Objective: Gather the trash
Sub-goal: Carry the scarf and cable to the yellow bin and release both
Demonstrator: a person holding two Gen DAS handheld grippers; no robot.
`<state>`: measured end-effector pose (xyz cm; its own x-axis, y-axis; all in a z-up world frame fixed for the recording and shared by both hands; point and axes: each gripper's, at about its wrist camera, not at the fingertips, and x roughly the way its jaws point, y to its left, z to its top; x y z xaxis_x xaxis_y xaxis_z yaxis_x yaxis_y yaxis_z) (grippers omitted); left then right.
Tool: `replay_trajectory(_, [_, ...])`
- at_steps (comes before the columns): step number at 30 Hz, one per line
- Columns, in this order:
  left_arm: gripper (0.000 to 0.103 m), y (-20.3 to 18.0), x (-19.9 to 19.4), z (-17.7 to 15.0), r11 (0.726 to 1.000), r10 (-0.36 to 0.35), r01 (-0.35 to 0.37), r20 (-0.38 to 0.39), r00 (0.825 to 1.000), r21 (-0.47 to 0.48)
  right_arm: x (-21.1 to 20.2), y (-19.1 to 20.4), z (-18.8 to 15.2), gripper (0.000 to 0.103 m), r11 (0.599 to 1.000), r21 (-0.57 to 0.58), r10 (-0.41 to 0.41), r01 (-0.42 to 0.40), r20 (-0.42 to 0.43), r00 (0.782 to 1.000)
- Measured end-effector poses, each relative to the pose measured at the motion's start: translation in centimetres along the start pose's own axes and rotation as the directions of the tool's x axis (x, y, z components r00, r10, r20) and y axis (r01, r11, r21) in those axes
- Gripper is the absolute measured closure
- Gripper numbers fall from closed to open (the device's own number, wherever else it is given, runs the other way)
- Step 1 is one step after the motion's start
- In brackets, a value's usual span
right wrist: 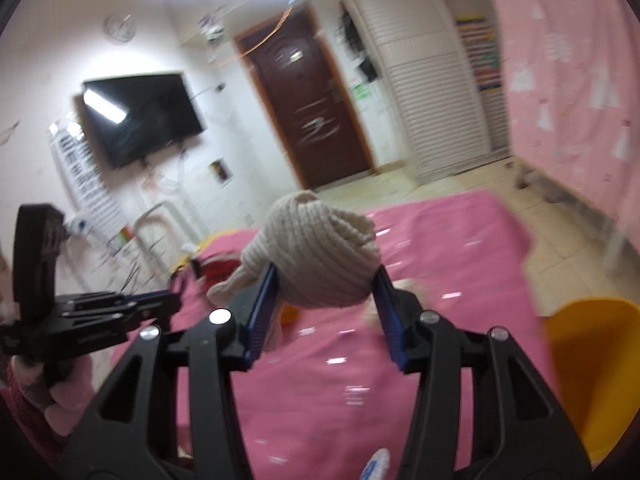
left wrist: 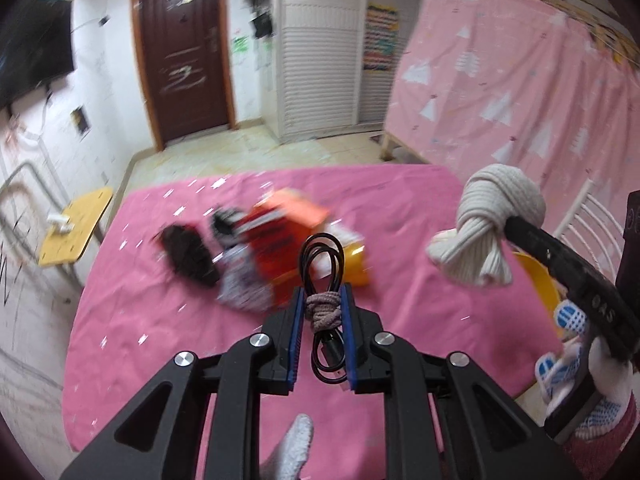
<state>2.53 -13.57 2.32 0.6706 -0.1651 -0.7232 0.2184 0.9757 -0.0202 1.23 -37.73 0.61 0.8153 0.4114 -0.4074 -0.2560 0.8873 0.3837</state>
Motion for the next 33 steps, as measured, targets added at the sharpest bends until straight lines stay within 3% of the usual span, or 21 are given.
replay_trajectory(5, [0.093,-5.2,0.1,2.0,0.994,-0.08,0.078,0.024,0.997,0.077,-4.1,-5.0,0.4,0.056,0.983,0.056,-0.181,0.177,0.082,0.98])
replay_trajectory(12, [0.093,-12.5,0.9,4.8,0.961,-0.235,0.225,0.044,0.971,0.162,-8.0,-11.7,-0.4,0.054,0.912,0.141,-0.4,0.384,0.112,0.91])
replay_trajectory(14, [0.093,-14.7,1.4,5.6,0.947,-0.278,0.267,0.04,0.96,0.177,-7.6,-13.5,-0.5,0.047,0.905,0.143,-0.413,0.4,0.076,0.907])
replay_trajectory(16, [0.093,-16.8,1.9,6.1,0.935,-0.309,0.297,0.035,0.95,0.193,-7.1,-15.2,-1.5,0.027,0.885,0.146,-0.45,0.443,0.018,0.893])
replay_trajectory(20, [0.093,-21.5,2.5,6.3,0.907,-0.36,0.348,0.011,0.933,0.237,-8.8,-17.3,-1.8,0.027,0.862,0.211,-0.48,0.461,0.046,0.876])
replay_trajectory(22, [0.093,-23.8,2.8,6.1,0.891,-0.383,0.369,0.002,0.924,0.265,-9.8,-18.2,-1.7,0.021,0.853,0.243,-0.491,0.462,0.067,0.869])
replay_trajectory(26, [0.092,-27.7,3.7,5.7,0.874,-0.396,0.382,-0.015,0.918,0.301,-11.6,-19.9,-1.6,0.018,0.841,0.309,-0.492,0.444,0.094,0.865])
replay_trajectory(27, [0.088,-28.4,4.0,5.7,0.872,-0.394,0.382,-0.023,0.919,0.305,-11.8,-20.1,-1.5,0.018,0.84,0.319,-0.49,0.439,0.098,0.866])
replay_trajectory(29, [0.068,-29.9,4.8,5.7,0.874,-0.381,0.373,-0.04,0.924,0.311,-12.3,-20.4,-1.3,0.018,0.839,0.337,-0.485,0.427,0.108,0.868])
replay_trajectory(30, [0.052,-30.1,5.1,5.8,0.878,-0.372,0.363,-0.034,0.928,0.311,-12.5,-20.7,-1.3,0.018,0.838,0.343,-0.484,0.424,0.112,0.868])
replay_trajectory(31, [0.045,-30.5,5.4,5.9,0.886,-0.357,0.346,-0.02,0.934,0.309,-12.7,-20.8,-1.3,0.018,0.837,0.348,-0.484,0.422,0.115,0.867])
replay_trajectory(33, [0.044,-30.5,5.7,5.9,0.895,-0.342,0.332,-0.017,0.939,0.299,-12.8,-21.0,-1.3,0.017,0.839,0.356,-0.478,0.411,0.121,0.87])
